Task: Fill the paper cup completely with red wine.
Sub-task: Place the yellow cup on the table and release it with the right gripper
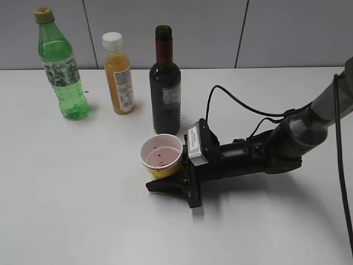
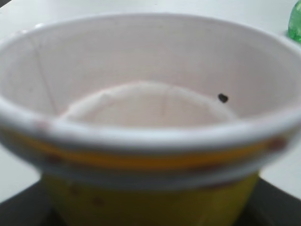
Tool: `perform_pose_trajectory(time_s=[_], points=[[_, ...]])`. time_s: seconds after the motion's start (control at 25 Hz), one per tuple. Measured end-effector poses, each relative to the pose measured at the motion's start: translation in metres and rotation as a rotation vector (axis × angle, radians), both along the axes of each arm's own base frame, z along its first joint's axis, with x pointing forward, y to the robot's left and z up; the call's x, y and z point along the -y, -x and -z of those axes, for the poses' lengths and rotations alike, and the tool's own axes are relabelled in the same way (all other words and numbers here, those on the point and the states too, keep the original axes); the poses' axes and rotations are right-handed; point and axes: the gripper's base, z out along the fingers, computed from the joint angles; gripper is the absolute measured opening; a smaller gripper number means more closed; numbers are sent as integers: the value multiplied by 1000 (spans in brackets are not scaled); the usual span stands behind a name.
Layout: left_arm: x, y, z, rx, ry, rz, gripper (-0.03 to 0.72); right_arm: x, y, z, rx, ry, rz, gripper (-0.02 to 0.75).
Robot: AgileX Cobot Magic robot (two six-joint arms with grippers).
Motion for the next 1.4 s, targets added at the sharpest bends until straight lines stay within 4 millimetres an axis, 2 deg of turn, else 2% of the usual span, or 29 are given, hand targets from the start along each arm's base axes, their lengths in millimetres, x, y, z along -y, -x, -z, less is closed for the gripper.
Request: perform_pose_trajectory(time_s=[0.16,0.32,0.44,0.68,1.04,1.4], points=[[0,0,0,0,0,0,582,0,0,0,0,0,0,443],[0,0,0,0,0,0,582,0,-3,0,-6,-6,32,596],[0,0,0,0,0,0,582,0,-4,0,-7,-9,44,645],[0,0,0,0,0,0,582,6,-8,0,-44,-6,69,650],[0,0,0,0,0,0,582,44,-17,2,-42,44,21,646],[0,0,0,0,0,0,582,65,-23,-28,-52,92,-26,624]])
